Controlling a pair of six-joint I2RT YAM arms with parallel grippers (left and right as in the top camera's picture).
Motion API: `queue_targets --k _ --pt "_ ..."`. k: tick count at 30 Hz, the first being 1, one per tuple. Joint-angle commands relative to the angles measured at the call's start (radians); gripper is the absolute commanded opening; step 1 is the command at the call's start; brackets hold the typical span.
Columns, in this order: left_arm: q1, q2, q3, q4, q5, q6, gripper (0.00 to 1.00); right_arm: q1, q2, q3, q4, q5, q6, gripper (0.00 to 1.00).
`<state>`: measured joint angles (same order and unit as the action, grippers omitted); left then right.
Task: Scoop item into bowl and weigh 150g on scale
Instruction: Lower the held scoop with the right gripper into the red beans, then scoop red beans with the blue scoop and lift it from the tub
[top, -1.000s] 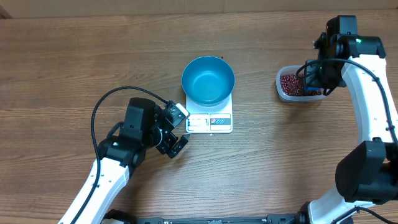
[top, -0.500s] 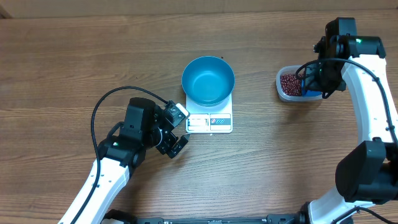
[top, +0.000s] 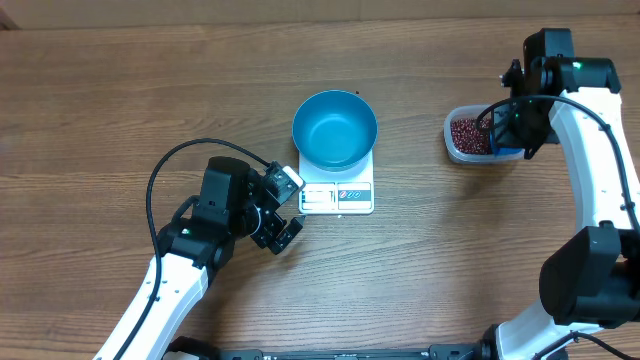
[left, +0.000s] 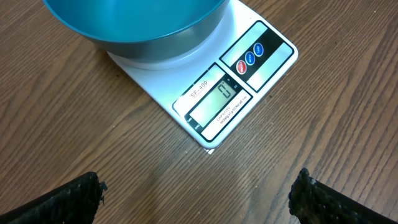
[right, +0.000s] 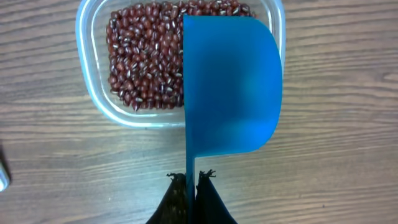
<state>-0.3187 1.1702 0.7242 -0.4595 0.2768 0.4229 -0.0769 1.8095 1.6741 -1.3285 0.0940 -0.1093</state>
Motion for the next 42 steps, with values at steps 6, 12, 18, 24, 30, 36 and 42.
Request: queue_targets --k 6,12,18,24,30,36,42 --pt "0.004 0.008 -0.005 0.000 0.001 0.019 1.00 0.001 0.000 0.100 0.000 -0.053 0.001 0.04" --pt "0.004 0.008 -0.005 0.000 0.001 0.019 1.00 0.001 0.058 0.209 -0.109 -0.097 0.034 0.03" --pt "0.004 0.008 -0.005 0.000 0.001 0.019 1.00 0.001 0.224 0.420 -0.288 -0.085 0.030 0.04" --pt "0.004 0.008 -0.005 0.000 0.001 0.019 1.00 -0.001 0.313 0.481 -0.354 -0.043 0.026 0.04" --pt "0.004 0.008 -0.005 0.000 0.001 0.019 0.99 -0.010 0.365 0.480 -0.324 -0.027 0.027 0.04" --pt "0.004 0.008 -0.005 0.000 0.001 0.019 1.00 -0.010 0.379 0.480 -0.304 0.010 0.034 0.04" --pt "0.004 0.008 -0.005 0.000 0.001 0.019 0.99 -0.010 0.393 0.480 -0.304 0.018 0.034 0.04"
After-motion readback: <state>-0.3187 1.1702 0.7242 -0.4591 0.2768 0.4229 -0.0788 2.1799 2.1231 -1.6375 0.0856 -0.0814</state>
